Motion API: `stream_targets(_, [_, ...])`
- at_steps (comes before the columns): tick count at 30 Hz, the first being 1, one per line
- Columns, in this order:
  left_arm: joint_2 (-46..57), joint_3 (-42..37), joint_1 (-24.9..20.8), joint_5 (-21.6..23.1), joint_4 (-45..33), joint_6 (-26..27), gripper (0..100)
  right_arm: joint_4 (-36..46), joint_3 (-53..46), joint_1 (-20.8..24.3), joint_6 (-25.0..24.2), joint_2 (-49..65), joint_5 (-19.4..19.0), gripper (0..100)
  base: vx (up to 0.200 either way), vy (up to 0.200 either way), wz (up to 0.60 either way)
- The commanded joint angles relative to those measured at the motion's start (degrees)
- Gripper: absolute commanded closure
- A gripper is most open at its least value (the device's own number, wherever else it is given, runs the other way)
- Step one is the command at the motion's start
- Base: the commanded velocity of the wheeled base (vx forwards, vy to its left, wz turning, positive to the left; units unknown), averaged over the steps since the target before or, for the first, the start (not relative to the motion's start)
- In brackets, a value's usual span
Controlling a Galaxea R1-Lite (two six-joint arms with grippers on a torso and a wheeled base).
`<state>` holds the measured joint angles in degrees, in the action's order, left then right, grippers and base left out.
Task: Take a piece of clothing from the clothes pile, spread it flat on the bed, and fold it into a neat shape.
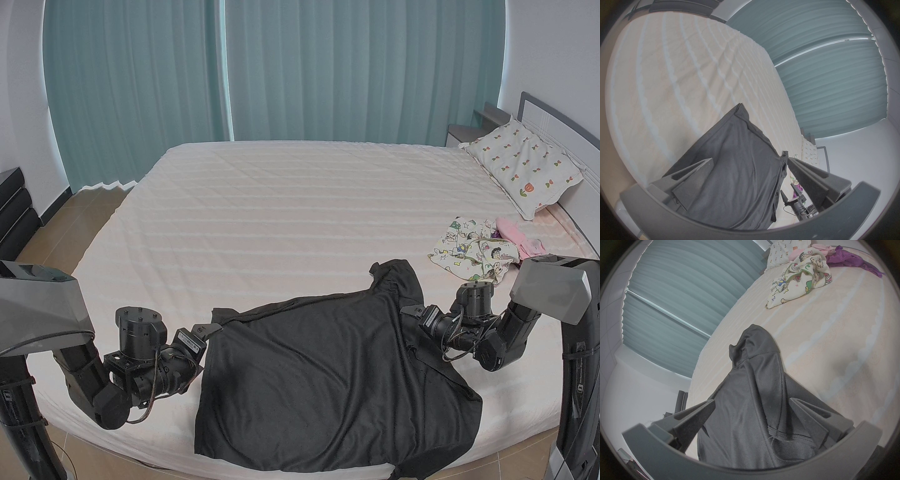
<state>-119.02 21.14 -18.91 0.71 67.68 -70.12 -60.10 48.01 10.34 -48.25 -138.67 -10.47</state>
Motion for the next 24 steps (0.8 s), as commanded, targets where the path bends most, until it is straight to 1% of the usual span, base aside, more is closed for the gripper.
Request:
stream_targets(1, [-2.9, -1.5, -0.3, 0.4, 1.4, -0.6, 0, 1.0, 1.2, 0.0, 0.0, -0.6, 0.0, 0, 0.0, 0.0, 0.0])
stream_targets(7, [-5.1, -1.6, -1.5, 0.3, 4.7, -0.9, 0, 2.4, 1.6, -0.1, 0.7, -0.9, 0.1, 0, 0.0, 0.0, 0.0])
stream_targets(8, [-5.1, -1.6, -1.5, 0.3, 4.7, -0.9, 0, 2.4, 1.6, -0.1, 0.7, -0.9, 0.1, 0, 0.0, 0.0, 0.0])
stream_targets(13, [-5.3, -1.5, -1.5, 0.3, 5.0, -0.9, 0, 7.9, 3.8, 0.1, 1.3, -1.0, -0.1, 0, 0.0, 0.0, 0.0])
stream_targets(17, [-5.5, -1.4, -1.5, 0.2, 5.0, -0.9, 0, 8.8, 4.6, 0.4, 1.4, -1.3, -0.7, 0, 0.0, 0.0, 0.0])
stream_targets(20, [-5.5, -1.5, -1.5, 0.1, 5.1, -0.9, 0, 9.2, 7.5, 1.1, 1.1, -1.9, -0.6, 0, 0.0, 0.0, 0.0])
stream_targets(21, [-5.4, -1.6, -1.5, 0.0, 5.1, -1.0, 0, 11.2, 11.6, 3.4, 1.9, -6.2, 3.6, 0, 0.0, 0.0, 0.0])
stream_targets(23, [-5.4, -1.7, -1.5, -0.1, 5.1, -1.2, 0, 13.6, 12.8, 3.9, 2.5, -6.8, 6.4, 0, 0.0, 0.0, 0.0])
stream_targets(24, [-5.3, -1.8, -1.5, -0.4, 5.1, -1.6, 0, 14.0, 13.5, 3.9, 2.4, -5.7, 6.3, 0, 0.0, 0.0, 0.0])
